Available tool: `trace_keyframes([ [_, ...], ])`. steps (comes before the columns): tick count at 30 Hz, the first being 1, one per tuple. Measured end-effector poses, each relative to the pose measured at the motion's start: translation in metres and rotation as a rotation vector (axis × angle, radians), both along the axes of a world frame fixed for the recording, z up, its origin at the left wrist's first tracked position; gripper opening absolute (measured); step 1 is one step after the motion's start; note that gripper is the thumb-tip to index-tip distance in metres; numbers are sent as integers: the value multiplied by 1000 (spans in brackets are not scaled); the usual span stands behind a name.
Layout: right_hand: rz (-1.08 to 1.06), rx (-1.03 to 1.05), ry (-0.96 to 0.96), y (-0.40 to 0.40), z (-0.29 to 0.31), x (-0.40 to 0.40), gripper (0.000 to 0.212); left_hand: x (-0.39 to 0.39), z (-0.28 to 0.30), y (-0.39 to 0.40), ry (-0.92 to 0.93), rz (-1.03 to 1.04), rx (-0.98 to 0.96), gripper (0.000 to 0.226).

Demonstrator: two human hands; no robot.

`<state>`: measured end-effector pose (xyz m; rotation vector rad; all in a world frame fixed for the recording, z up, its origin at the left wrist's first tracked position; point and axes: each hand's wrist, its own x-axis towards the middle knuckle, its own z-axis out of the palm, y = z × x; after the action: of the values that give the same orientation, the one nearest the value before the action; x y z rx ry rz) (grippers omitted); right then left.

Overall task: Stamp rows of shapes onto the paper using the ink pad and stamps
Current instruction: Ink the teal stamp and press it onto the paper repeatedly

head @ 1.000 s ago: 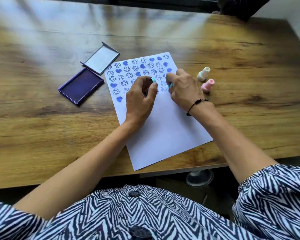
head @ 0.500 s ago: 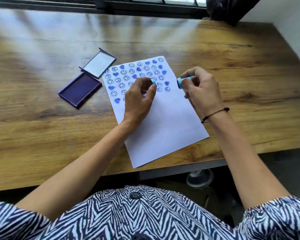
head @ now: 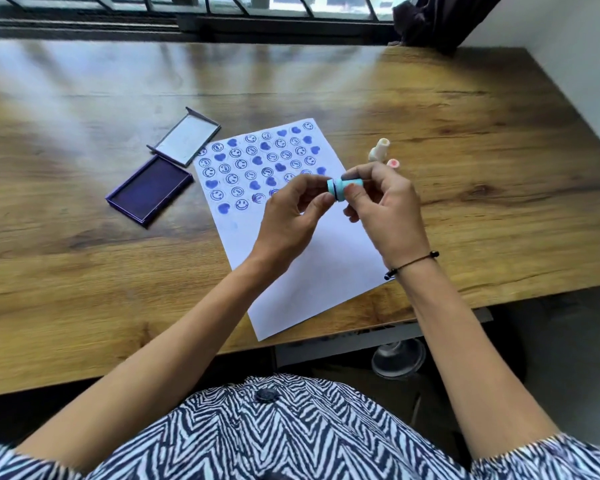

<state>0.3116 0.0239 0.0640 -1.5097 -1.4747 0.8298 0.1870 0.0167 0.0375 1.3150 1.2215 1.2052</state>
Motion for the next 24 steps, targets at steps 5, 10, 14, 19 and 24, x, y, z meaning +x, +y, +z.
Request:
trace_keyframes([
  [5, -38, 85, -114, -9, 1, 3, 9, 7, 3, -1, 30, -8, 18, 15],
  [10, -6, 161, -220, -10, 4, 5, 10, 11, 6, 1, 16, -12, 10, 10],
  [14, 55, 160, -248, 11, 13, 3, 9, 6, 11, 17, -56, 14, -7, 10],
  [19, 150, 185, -413, 86, 31, -18, 15, -2, 19, 54, -257, 254, -120, 13],
  [24, 295, 158, -640, 166, 18, -69, 22, -22, 10, 62, -310, 376, -123, 17],
])
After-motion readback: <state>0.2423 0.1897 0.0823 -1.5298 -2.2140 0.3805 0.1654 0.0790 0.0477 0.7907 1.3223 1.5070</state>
